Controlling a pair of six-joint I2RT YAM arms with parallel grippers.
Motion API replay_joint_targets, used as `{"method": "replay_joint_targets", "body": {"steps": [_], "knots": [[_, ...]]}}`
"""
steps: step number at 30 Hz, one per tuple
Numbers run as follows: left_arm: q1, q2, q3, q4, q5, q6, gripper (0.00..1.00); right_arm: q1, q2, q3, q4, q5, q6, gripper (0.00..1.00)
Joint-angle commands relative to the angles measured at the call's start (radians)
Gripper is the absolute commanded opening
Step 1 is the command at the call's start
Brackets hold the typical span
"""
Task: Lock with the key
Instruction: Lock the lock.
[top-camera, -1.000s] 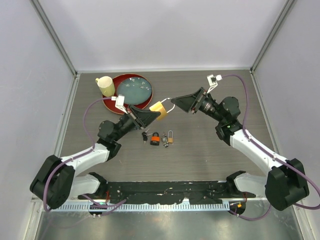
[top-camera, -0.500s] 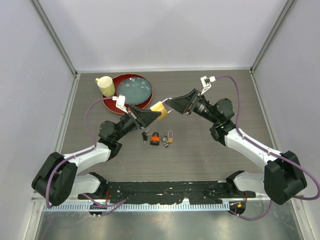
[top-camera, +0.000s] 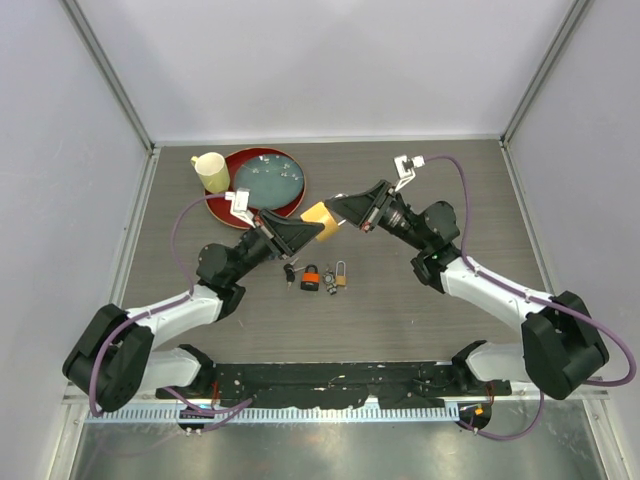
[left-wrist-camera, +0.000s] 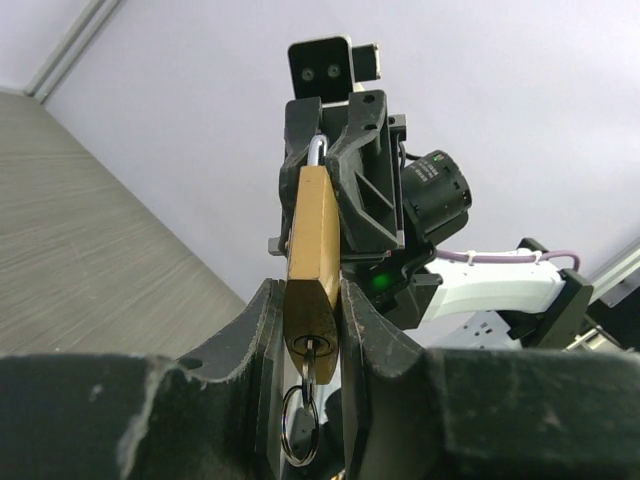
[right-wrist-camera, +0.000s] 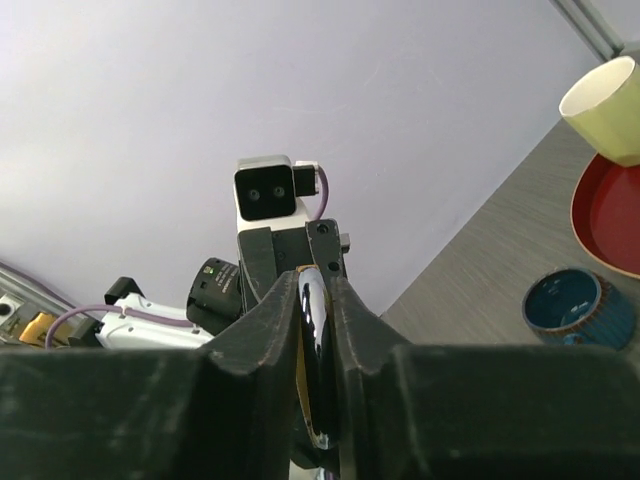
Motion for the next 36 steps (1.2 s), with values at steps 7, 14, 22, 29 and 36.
{"method": "replay_joint_targets", "body": {"steps": [7,14,22,29,36], "knots": [[-0.006,-0.033,0.030,0.211,-0.013,0.028,0.00,0.020,-0.086,-0.010,0.058,0.107,-0.030,0.02],[-0.006,-0.051,0.024,0.174,0.008,0.054,0.01,0.022,-0.084,0.013,0.003,0.078,-0.059,0.02],[-0.004,-0.164,0.058,-0.094,0.081,0.193,0.32,0.017,-0.139,0.068,-0.161,0.069,-0.169,0.01],[-0.002,-0.312,0.151,-0.599,0.081,0.425,0.63,-0.009,-0.170,0.155,-0.363,-0.012,-0.281,0.01],[0.011,-0.337,0.343,-1.065,0.154,0.669,0.82,-0.044,-0.144,0.321,-0.652,-0.211,-0.494,0.01]]}}
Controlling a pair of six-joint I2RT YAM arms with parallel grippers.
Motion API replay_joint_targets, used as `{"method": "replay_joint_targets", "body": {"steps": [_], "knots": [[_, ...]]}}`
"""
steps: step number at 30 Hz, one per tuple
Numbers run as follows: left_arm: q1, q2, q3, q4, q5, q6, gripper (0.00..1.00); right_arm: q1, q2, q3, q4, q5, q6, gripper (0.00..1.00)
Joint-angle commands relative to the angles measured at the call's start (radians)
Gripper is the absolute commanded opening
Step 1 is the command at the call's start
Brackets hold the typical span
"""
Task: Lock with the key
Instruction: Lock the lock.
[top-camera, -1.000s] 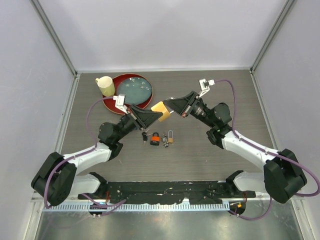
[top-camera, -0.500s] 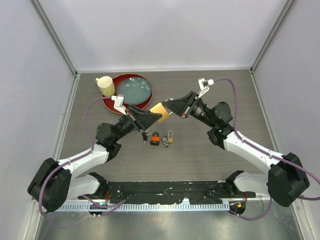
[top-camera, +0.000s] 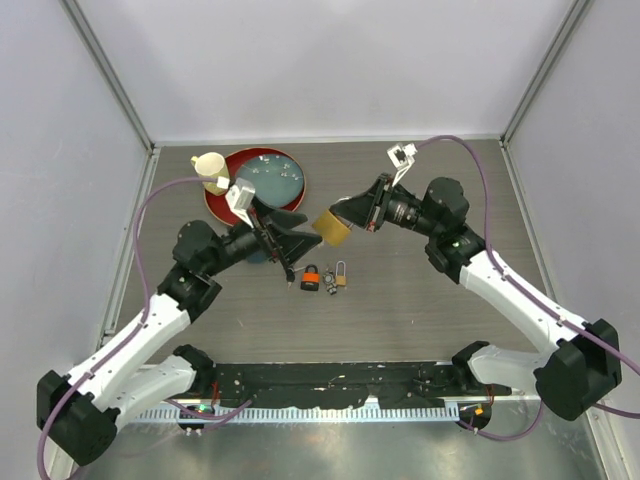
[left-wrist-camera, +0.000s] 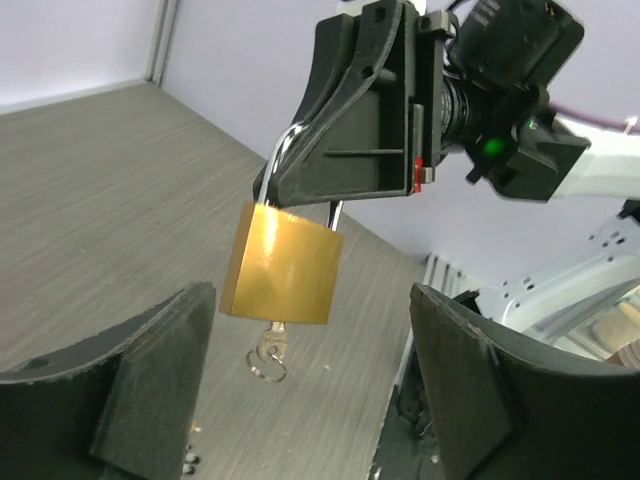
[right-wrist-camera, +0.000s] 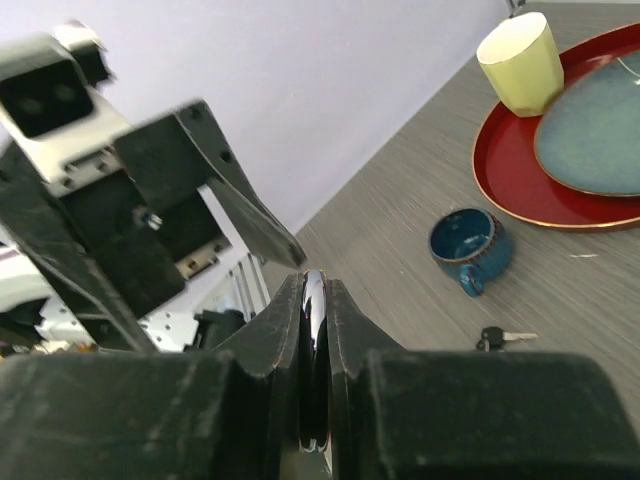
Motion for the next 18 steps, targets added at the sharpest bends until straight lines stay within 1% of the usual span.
{"method": "replay_joint_targets", "body": {"steps": [1,2,3,5,7,9,11,12,15,18], "knots": [[0.009,0.006,0.164,-0.361,0.095,0.221,0.85,-0.013,0.005,0.172,-0.154,-0.169,-0.186,0.02],[0.011,0.024,0.216,-0.395,0.117,0.239,0.85,-0.013,0.013,0.193,-0.223,-0.193,-0.212,0.01],[0.011,0.040,0.244,-0.435,0.133,0.273,0.85,-0.013,0.025,0.222,-0.246,-0.248,-0.252,0.01],[0.013,0.099,0.319,-0.537,0.190,0.302,0.86,-0.013,0.038,0.241,-0.297,-0.282,-0.282,0.01],[0.011,0.156,0.364,-0.620,0.219,0.344,0.86,-0.013,0.036,0.249,-0.305,-0.316,-0.303,0.02],[0.013,0.188,0.401,-0.639,0.261,0.351,0.86,-0.015,0.032,0.256,-0.314,-0.342,-0.311,0.01],[0.011,0.221,0.404,-0.602,0.307,0.328,0.86,-0.013,0.024,0.263,-0.329,-0.344,-0.319,0.01],[0.012,0.230,0.403,-0.582,0.352,0.318,0.86,-0.015,0.019,0.263,-0.329,-0.338,-0.317,0.01],[0.011,0.259,0.372,-0.480,0.425,0.253,0.86,-0.015,0.001,0.255,-0.305,-0.322,-0.305,0.01],[0.000,0.291,0.326,-0.313,0.474,0.140,0.85,-0.013,-0.002,0.247,-0.262,-0.312,-0.265,0.01]]}}
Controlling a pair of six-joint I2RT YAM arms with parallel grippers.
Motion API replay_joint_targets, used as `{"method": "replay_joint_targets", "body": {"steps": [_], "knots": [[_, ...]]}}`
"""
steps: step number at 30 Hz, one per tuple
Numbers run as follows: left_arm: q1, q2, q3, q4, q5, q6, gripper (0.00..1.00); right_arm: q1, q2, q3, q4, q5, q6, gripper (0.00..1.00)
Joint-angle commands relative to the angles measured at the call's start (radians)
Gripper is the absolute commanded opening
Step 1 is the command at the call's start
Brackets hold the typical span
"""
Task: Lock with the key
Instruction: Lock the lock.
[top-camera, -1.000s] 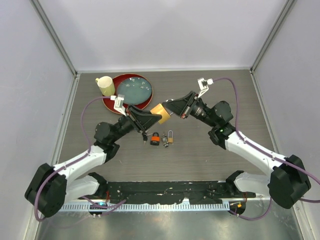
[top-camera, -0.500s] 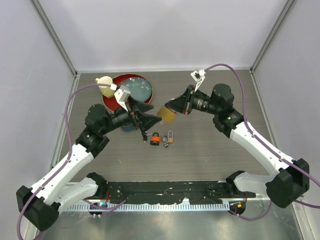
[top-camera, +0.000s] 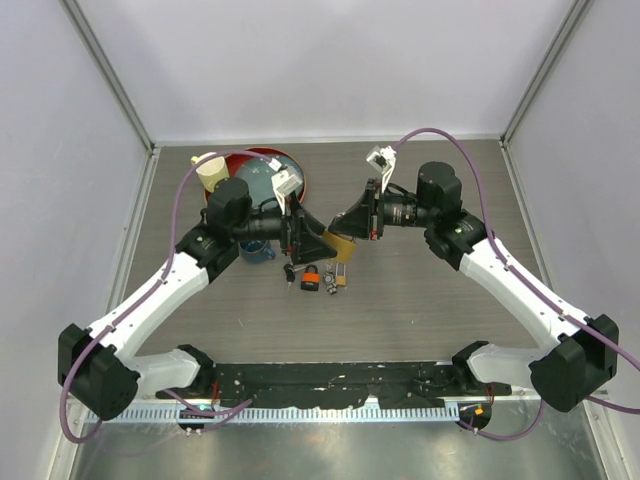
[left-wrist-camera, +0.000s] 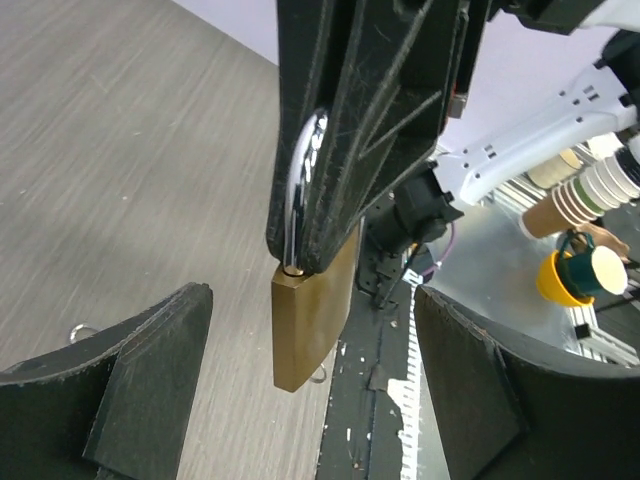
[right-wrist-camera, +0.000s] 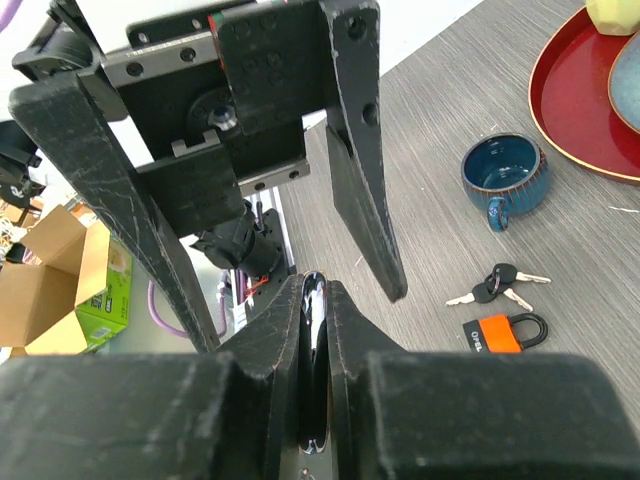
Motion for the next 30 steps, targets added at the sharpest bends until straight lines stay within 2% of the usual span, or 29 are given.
{"method": "replay_joint_targets", "body": {"steps": [1,3,5,6,8,9,11,12,16,18,21,22,24,25,28,30], "knots": [[-0.016,0.024,-0.059,0.279,0.159,-0.140,0.83,0.004,-0.052,0.061,0.142,-0.027,0.043,0.01],[-0.037,0.045,-0.074,0.343,0.171,-0.195,0.81,0.004,-0.052,0.053,0.166,-0.014,0.063,0.01],[-0.050,0.056,-0.079,0.368,0.166,-0.201,0.72,0.004,-0.052,0.052,0.181,-0.011,0.069,0.01],[-0.060,0.067,-0.076,0.368,0.165,-0.201,0.63,0.004,-0.052,0.052,0.188,-0.004,0.083,0.01],[-0.068,0.077,-0.074,0.371,0.160,-0.201,0.51,0.002,-0.051,0.045,0.224,-0.010,0.102,0.01],[-0.074,0.082,-0.074,0.374,0.159,-0.201,0.33,0.004,-0.051,0.042,0.232,-0.010,0.115,0.01],[-0.077,0.088,-0.077,0.395,0.144,-0.210,0.14,0.002,-0.043,0.042,0.246,-0.019,0.126,0.02],[-0.082,0.088,-0.080,0.409,0.139,-0.227,0.01,0.004,-0.045,0.042,0.249,-0.020,0.132,0.02],[-0.082,0.065,-0.120,0.512,0.094,-0.258,0.00,0.002,-0.074,0.022,0.243,0.079,0.120,0.04],[-0.083,0.050,-0.139,0.536,0.041,-0.259,0.00,0.004,-0.112,0.010,0.220,0.152,0.109,0.16],[-0.083,0.013,-0.172,0.587,-0.019,-0.266,0.00,0.002,-0.157,-0.013,0.224,0.257,0.111,0.45],[-0.083,0.007,-0.189,0.598,-0.028,-0.267,0.00,0.004,-0.164,-0.017,0.231,0.271,0.111,0.58],[-0.083,-0.015,-0.205,0.631,-0.057,-0.273,0.00,0.004,-0.181,-0.033,0.249,0.311,0.122,0.70],[-0.083,-0.021,-0.217,0.644,-0.065,-0.276,0.00,0.002,-0.184,-0.039,0.255,0.320,0.128,0.80],[-0.083,-0.042,-0.243,0.714,-0.080,-0.305,0.00,0.001,-0.184,-0.050,0.281,0.308,0.140,0.87],[-0.083,-0.062,-0.260,0.788,-0.090,-0.328,0.00,0.001,-0.177,-0.054,0.297,0.270,0.143,0.88]]}}
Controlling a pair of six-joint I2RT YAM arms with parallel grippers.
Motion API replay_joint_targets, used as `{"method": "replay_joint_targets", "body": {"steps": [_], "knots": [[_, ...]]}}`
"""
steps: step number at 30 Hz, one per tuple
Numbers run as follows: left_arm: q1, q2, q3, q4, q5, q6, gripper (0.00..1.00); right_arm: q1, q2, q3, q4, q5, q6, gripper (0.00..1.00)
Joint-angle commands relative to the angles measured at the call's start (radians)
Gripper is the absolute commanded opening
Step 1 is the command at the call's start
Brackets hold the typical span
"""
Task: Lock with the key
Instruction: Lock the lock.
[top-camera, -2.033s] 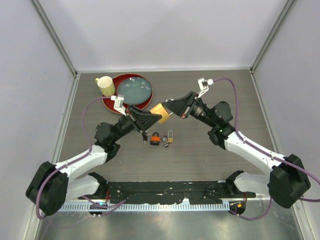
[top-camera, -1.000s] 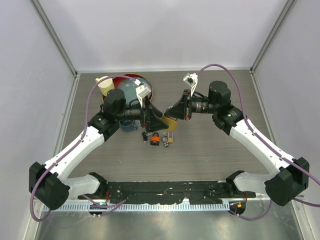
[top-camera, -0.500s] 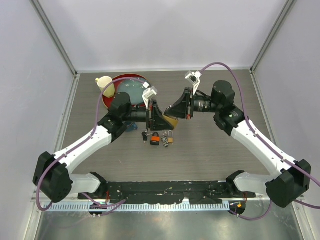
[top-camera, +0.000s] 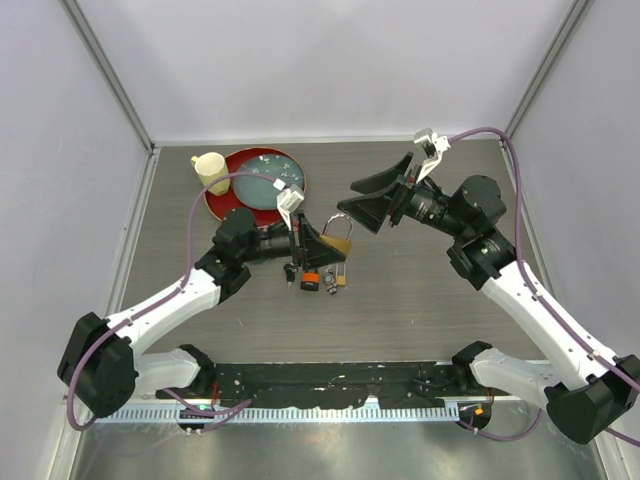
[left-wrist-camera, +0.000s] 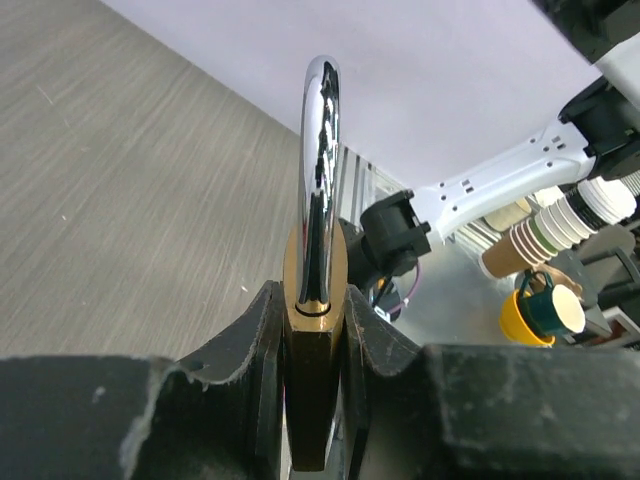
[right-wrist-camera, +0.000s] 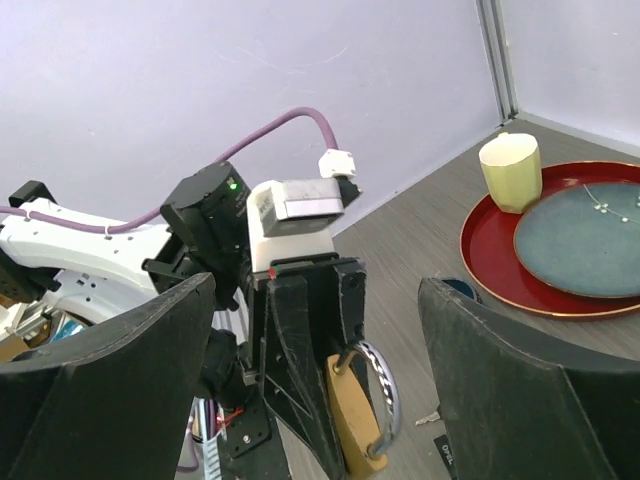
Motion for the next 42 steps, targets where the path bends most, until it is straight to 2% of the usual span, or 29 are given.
{"method": "replay_joint_targets", "body": {"steps": [1,8,12,16,25,29,30,32,34,40,41,42], "knots": [[0.000,-0.091,-0.012,0.310,-0.060,-0.053,0.00,-0.005,0.016,-0.018,0.083,-0.002,0.019,0.88],[0.000,-0.107,-0.023,0.444,-0.047,-0.119,0.00,-0.003,0.052,-0.032,0.136,-0.094,0.037,0.87],[0.000,-0.099,-0.008,0.448,-0.043,-0.124,0.00,-0.002,0.086,-0.047,0.253,-0.175,0.126,0.79],[-0.001,-0.085,-0.003,0.462,-0.038,-0.127,0.00,0.011,0.101,-0.089,0.397,-0.191,0.203,0.72],[-0.004,-0.053,0.017,0.476,-0.031,-0.142,0.00,0.067,0.152,-0.076,0.405,-0.166,0.209,0.60],[-0.006,-0.048,0.014,0.485,-0.034,-0.142,0.00,0.081,0.174,-0.066,0.405,-0.157,0.212,0.44],[-0.006,-0.047,0.014,0.487,-0.034,-0.144,0.00,0.080,0.175,-0.066,0.402,-0.151,0.214,0.31],[-0.007,-0.048,0.014,0.488,-0.035,-0.144,0.00,0.080,0.174,-0.066,0.394,-0.142,0.212,0.14],[-0.007,-0.050,0.012,0.490,-0.035,-0.142,0.00,0.080,0.174,-0.058,0.372,-0.134,0.197,0.01],[-0.007,-0.056,0.005,0.487,-0.049,-0.138,0.03,0.080,0.158,-0.058,0.321,-0.107,0.165,0.01],[-0.007,-0.062,0.005,0.471,-0.053,-0.131,0.13,0.080,0.152,-0.058,0.313,-0.087,0.152,0.01],[-0.007,-0.067,0.005,0.458,-0.066,-0.125,0.19,0.081,0.140,-0.059,0.305,-0.073,0.149,0.01]]}}
